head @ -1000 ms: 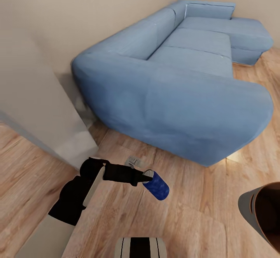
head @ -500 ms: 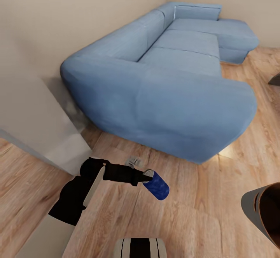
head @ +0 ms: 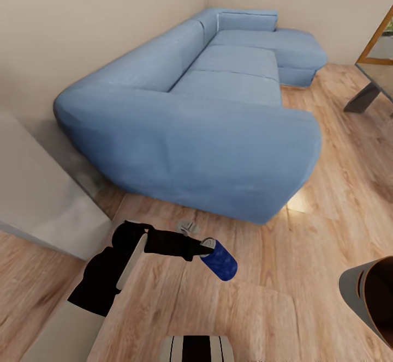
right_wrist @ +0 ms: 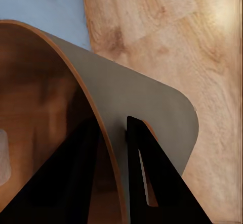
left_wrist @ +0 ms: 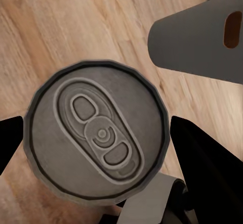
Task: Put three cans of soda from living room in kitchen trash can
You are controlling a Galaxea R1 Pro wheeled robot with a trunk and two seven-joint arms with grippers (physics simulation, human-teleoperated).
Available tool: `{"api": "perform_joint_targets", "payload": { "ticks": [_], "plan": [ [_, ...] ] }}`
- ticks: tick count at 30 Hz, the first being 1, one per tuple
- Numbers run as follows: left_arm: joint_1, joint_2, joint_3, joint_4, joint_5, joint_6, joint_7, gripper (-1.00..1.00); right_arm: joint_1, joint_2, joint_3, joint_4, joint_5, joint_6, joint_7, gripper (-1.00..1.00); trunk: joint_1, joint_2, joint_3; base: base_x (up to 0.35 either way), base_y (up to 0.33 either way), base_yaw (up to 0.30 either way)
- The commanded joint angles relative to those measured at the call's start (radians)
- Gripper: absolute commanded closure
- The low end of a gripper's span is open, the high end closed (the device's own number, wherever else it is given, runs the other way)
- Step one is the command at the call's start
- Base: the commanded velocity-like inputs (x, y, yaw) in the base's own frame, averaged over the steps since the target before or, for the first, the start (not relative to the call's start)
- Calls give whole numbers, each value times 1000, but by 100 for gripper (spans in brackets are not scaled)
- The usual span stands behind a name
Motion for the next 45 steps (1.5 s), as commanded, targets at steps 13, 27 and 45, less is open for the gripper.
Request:
{"api": "perform_joint_targets", "payload": {
  "ticks": [13,27,45],
  "plan": [
    [0,0,-3,-2,1,-1,-1,100,0,-2,0,-1,-13,12,9,100,0,0,16,0,0,-212],
    [0,3,-3,-1,2,-2,-1,100,-1,-2,0,-1,-13,12,17,100,0,0,34,0,0,-206],
    [0,-2,-5,0,2,1,-1,100,0,1,5,-1,-12,-66,13,100,0,0,52,0,0,-151]
  ]
}}
